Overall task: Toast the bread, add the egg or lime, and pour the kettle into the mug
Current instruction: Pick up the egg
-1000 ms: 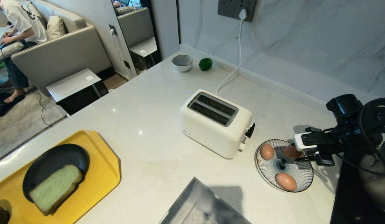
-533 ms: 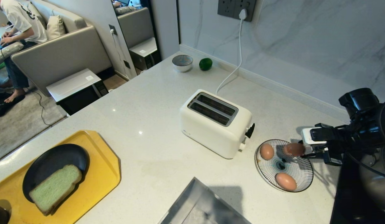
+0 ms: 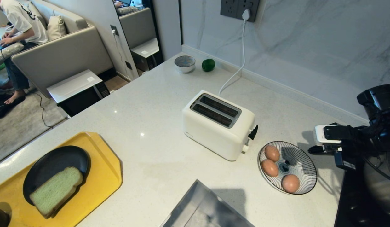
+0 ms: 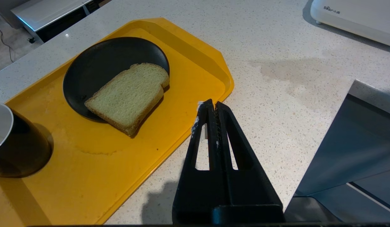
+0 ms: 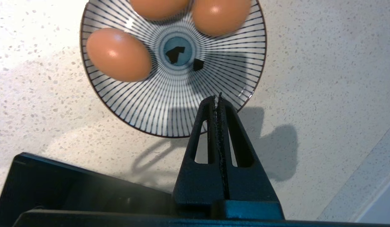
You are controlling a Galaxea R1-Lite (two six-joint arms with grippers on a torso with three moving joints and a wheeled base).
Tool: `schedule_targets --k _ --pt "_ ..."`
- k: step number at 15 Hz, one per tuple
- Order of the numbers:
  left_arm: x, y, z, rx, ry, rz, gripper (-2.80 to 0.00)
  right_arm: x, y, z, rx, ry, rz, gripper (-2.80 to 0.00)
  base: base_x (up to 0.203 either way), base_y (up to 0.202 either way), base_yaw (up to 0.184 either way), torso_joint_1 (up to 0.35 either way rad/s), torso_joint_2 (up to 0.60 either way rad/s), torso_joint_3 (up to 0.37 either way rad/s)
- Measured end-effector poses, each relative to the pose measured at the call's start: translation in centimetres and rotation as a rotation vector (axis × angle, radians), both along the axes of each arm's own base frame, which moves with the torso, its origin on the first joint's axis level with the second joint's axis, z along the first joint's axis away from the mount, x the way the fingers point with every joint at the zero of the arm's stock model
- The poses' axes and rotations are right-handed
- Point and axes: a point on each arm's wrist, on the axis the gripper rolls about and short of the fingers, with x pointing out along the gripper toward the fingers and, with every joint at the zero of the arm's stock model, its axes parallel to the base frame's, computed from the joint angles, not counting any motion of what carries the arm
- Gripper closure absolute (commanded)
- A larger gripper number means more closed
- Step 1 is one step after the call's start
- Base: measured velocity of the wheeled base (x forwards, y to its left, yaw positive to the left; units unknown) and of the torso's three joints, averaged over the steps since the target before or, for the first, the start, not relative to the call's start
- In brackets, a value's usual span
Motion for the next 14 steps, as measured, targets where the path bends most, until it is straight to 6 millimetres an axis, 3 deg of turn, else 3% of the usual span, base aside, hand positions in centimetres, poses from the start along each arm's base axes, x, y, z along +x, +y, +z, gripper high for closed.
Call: schedule_targets --k 7,14 --pt "0.0 0.0 0.0 0.0 0.0 0.0 0.0 -0.7 0.8 -0.6 0.026 0.044 -0.044 0.0 0.0 0.0 0.0 0.0 0.0 0.0" --pt "0.0 0.0 0.0 0.0 0.0 0.0 0.0 -0.8 5.1 -1.1 0.111 0.141 -0.125 0.0 0.0 0.0 0.0 0.0 0.0 0.0"
